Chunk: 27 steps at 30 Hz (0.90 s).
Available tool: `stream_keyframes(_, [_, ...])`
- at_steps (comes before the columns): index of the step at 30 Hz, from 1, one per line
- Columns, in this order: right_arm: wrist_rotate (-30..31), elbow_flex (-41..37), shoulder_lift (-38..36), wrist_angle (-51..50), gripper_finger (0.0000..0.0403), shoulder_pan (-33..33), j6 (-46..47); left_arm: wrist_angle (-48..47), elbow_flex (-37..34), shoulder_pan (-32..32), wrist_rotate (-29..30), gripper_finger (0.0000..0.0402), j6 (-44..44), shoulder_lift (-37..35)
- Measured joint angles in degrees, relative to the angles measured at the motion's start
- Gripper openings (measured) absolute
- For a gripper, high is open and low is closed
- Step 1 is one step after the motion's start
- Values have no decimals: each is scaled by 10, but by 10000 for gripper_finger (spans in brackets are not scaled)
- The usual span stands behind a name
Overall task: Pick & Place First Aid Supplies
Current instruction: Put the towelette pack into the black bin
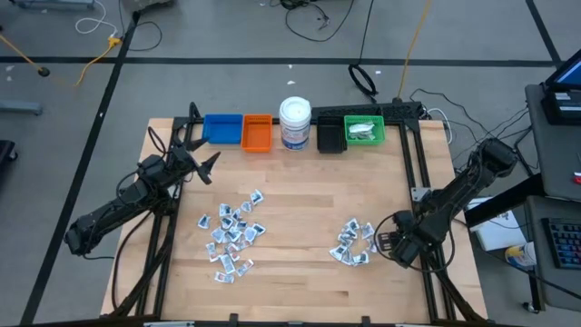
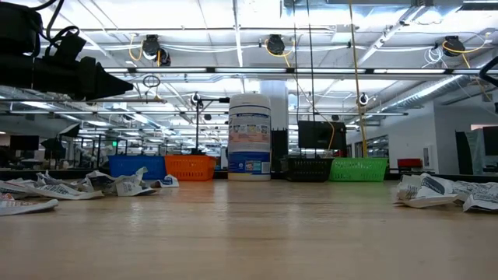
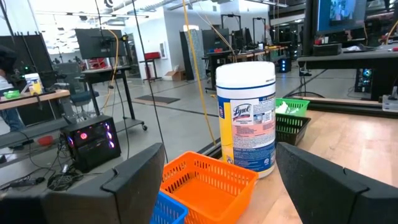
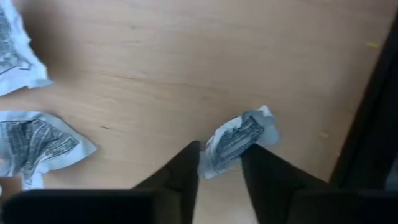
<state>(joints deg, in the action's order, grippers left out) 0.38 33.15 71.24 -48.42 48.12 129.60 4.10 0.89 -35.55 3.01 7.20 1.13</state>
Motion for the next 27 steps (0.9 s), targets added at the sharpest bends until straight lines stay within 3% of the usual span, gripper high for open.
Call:
stream_keyframes(6, [3, 0, 0, 6, 13, 0, -32, 0, 0, 0, 0, 310, 0, 0])
stream_keyframes(15, [-6, 58, 2, -50, 8, -18, -121, 0, 0, 0, 0, 310, 0, 0])
stream_keyframes(21, [-10, 93, 2, -52, 15, -61, -252, 0, 0, 0, 0, 310, 0, 0])
stream_keyframes(27, [-40, 131, 2, -61, 12, -119, -457, 0, 0, 0, 0, 310, 0, 0])
